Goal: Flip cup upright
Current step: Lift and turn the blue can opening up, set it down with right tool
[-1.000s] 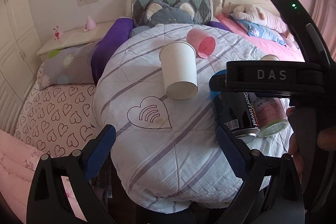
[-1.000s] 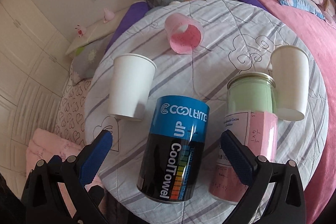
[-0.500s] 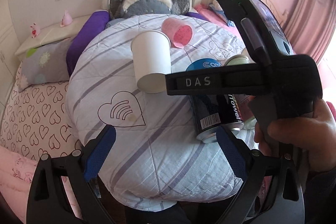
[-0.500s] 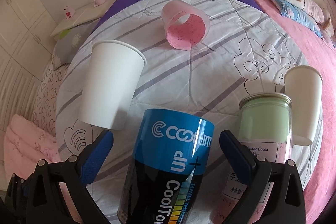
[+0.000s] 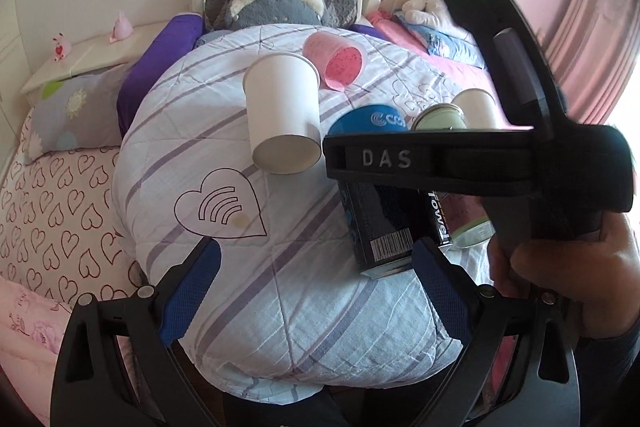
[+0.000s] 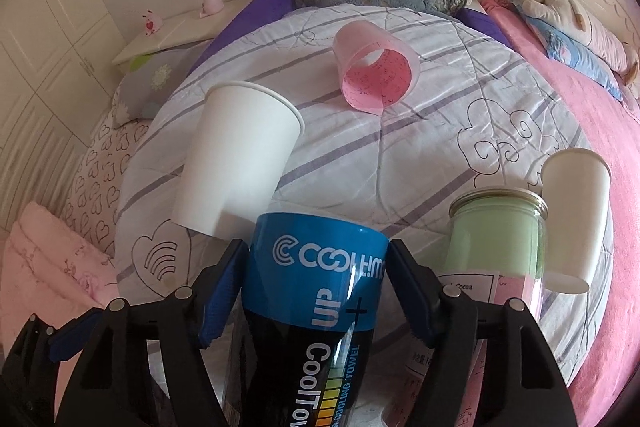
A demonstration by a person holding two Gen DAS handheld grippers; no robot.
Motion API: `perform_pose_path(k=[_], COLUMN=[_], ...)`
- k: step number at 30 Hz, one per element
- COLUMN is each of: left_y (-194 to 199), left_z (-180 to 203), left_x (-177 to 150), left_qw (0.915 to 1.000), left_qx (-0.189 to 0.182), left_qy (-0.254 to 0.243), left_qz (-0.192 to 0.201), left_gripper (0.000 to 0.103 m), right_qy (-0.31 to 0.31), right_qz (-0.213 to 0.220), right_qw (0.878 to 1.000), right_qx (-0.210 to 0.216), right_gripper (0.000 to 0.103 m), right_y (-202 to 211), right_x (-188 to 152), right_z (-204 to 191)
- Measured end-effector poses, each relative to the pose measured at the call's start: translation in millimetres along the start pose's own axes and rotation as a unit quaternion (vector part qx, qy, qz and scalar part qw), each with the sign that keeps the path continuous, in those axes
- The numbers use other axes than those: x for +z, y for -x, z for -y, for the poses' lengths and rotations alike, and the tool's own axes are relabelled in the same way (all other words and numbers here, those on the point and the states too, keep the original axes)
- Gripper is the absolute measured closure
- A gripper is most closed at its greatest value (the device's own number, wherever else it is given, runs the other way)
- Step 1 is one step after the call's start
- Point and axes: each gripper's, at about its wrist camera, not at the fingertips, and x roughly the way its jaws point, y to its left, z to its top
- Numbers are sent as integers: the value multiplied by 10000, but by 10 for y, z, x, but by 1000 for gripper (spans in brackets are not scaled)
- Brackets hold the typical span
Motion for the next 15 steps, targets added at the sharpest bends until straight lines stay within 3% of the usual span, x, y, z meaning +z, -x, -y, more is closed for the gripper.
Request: perform_pose_path(k=[11,15], left_y=[-274,-384], left_z=[67,81], left_x=[160,194], left_qw=[9996,9981], left_qx=[266,592], left_qy=[101,146], left_qz=[-17,-1], left_gripper=[5,5], right_qy=[442,634], right_qz=[1195,1602], right_qw=[9918,9848], right_qx=[-130,-216], right_gripper=[32,32], right_y=[405,489], right_x=[-7,-52], right_z=[-71,-87])
